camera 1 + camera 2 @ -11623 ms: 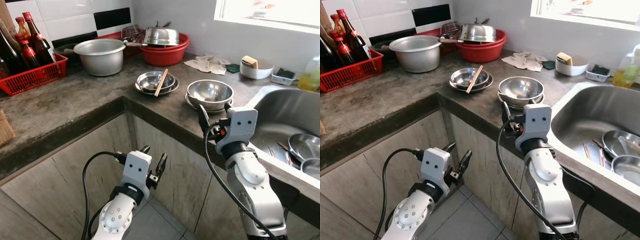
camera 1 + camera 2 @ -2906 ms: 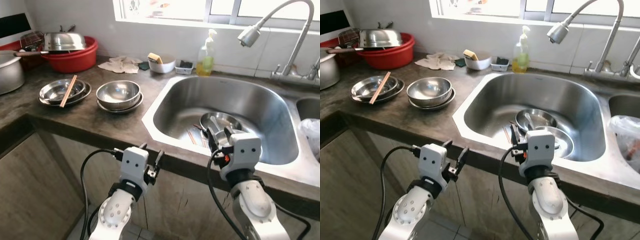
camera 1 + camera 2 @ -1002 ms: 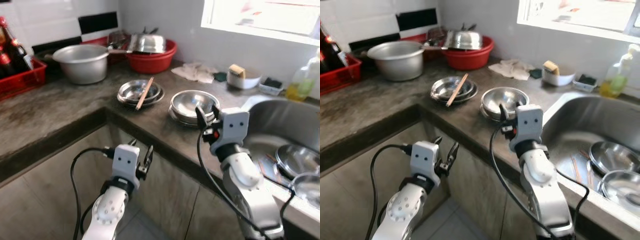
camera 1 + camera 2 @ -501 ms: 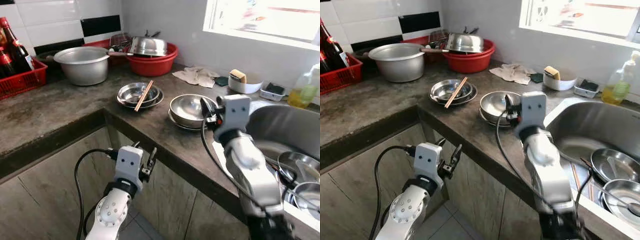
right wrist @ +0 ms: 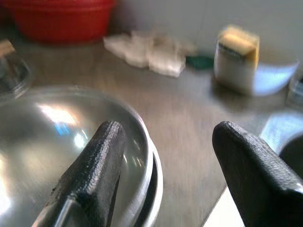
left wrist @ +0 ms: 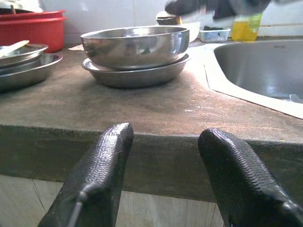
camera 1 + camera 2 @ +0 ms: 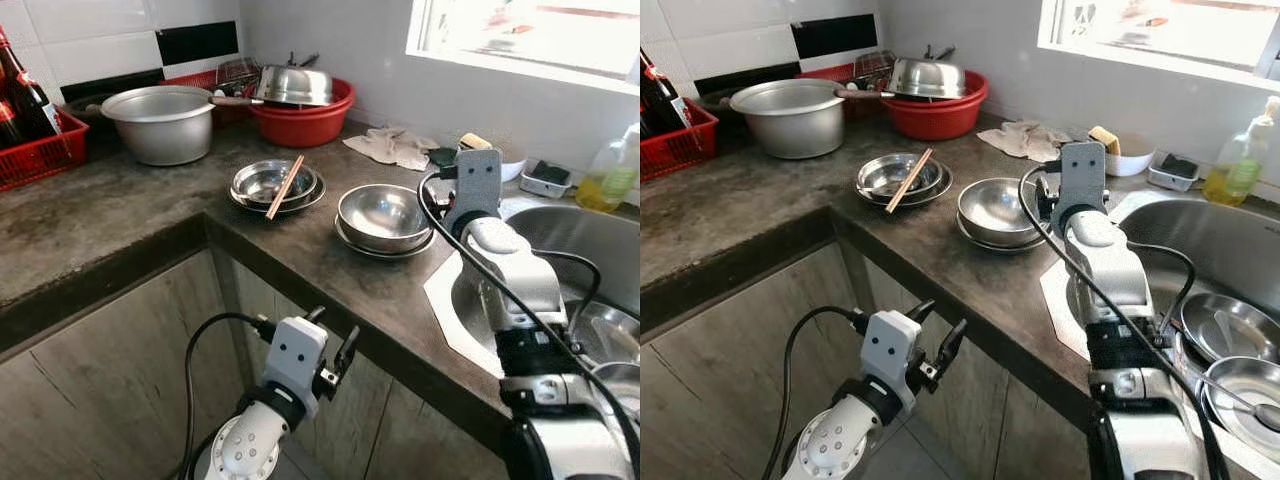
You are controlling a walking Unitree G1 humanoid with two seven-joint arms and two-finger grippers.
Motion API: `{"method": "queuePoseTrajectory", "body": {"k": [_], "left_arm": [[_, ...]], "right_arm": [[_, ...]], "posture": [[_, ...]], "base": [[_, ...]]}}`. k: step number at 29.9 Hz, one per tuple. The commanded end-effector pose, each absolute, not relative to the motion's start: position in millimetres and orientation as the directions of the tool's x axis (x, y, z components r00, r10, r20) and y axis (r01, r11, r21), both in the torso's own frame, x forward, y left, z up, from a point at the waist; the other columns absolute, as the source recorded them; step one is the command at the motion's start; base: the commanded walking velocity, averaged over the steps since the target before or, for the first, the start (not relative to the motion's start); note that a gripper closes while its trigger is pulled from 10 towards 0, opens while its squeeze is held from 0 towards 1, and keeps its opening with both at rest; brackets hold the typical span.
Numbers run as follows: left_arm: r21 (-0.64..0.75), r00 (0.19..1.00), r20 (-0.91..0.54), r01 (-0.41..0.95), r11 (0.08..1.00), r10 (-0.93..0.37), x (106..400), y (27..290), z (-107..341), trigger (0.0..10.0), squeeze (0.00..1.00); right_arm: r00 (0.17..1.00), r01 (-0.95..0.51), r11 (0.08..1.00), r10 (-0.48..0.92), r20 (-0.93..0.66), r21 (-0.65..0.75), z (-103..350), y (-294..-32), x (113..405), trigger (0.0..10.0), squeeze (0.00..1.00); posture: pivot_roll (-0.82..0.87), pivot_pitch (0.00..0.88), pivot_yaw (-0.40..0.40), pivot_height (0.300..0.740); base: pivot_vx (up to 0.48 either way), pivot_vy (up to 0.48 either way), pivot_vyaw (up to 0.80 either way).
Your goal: Kitchen organization
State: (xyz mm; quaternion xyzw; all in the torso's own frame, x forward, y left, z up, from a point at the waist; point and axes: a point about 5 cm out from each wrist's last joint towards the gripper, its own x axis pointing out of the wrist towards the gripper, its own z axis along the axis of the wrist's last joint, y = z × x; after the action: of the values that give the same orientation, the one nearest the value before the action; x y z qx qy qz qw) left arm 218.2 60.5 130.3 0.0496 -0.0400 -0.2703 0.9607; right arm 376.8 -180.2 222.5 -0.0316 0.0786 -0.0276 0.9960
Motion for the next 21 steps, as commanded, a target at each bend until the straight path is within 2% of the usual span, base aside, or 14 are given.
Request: {"method": "queuePoseTrajectory", "body": {"k": [1, 13, 16, 21], "left_arm": [[0.131, 0.845, 0.053, 0.522, 0.843, -0.532, 215.1, 59.5, 132.8, 10.0, 0.00], [0.117, 0.855, 0.040, 0.510, 0.852, -0.517, 211.1, 58.7, 131.6, 10.0, 0.00], [0.118, 0.861, 0.037, 0.500, 0.858, -0.507, 212.0, 60.2, 130.4, 10.0, 0.00], [0.122, 0.866, 0.038, 0.492, 0.862, -0.499, 214.2, 60.8, 130.2, 10.0, 0.00]], "right_arm": [[0.977, 0.050, 0.998, -0.056, -0.204, -0.033, 224.8, -184.0, 382.2, 10.0, 0.00], [0.952, -0.040, 0.995, 0.064, -0.299, 0.086, 244.8, -173.7, 403.1, 10.0, 0.00], [0.931, -0.042, 0.995, 0.071, -0.359, 0.087, 242.1, -173.8, 405.3, 10.0, 0.00], [0.930, -0.049, 0.995, 0.077, -0.359, 0.087, 244.8, -175.7, 407.3, 10.0, 0.00]], "posture": [[0.05, 0.052, -0.049, 0.740], [0.05, 0.079, -0.063, 0.740], [0.05, 0.077, -0.066, 0.740], [0.04, 0.074, -0.066, 0.740]], "base": [[0.000, 0.000, 0.00], [0.000, 0.000, 0.00], [0.000, 0.000, 0.00], [0.000, 0.000, 0.00]]}}
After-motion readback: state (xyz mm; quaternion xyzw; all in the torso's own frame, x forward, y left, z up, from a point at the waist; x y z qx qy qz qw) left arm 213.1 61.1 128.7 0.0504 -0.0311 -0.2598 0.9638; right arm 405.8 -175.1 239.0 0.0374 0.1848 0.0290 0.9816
